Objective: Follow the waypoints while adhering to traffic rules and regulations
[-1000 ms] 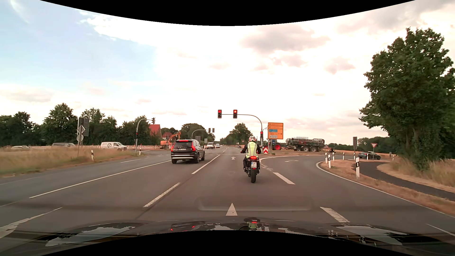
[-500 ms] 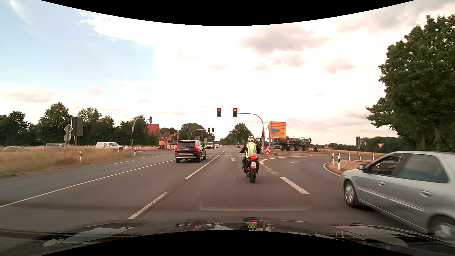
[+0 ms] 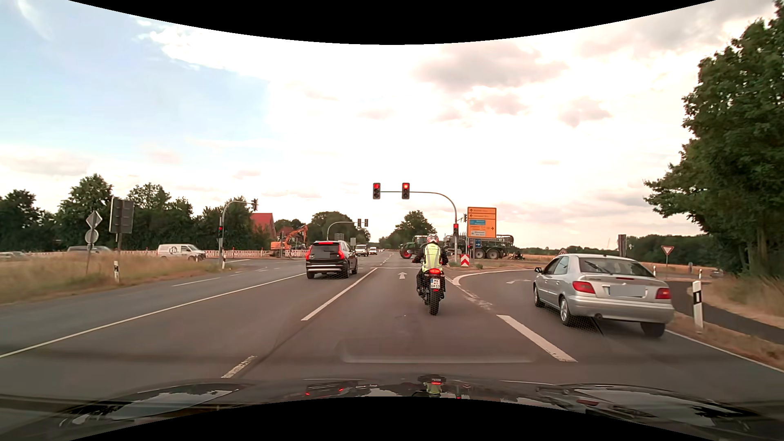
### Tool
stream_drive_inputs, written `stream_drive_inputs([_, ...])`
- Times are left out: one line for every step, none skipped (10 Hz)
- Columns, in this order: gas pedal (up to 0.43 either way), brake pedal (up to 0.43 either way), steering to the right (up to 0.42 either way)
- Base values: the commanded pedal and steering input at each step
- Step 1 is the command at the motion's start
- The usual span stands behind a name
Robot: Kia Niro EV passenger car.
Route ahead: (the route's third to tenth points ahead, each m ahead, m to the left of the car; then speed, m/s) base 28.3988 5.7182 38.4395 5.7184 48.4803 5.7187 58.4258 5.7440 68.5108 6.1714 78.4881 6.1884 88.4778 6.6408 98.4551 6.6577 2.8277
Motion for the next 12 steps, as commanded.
stream_drive_inputs([0.000, 0.000, -0.002])
stream_drive_inputs([0.000, 0.000, -0.002])
stream_drive_inputs([0.000, 0.000, -0.002])
stream_drive_inputs([0.000, 0.000, -0.002])
stream_drive_inputs([0.000, 0.000, -0.002])
stream_drive_inputs([0.000, 0.000, -0.003])
stream_drive_inputs([0.000, 0.000, -0.003])
stream_drive_inputs([0.000, 0.000, -0.003])
stream_drive_inputs([0.000, 0.000, -0.002])
stream_drive_inputs([0.000, 0.000, -0.002])
stream_drive_inputs([0.000, 0.000, -0.003])
stream_drive_inputs([0.000, 0.012, -0.003])
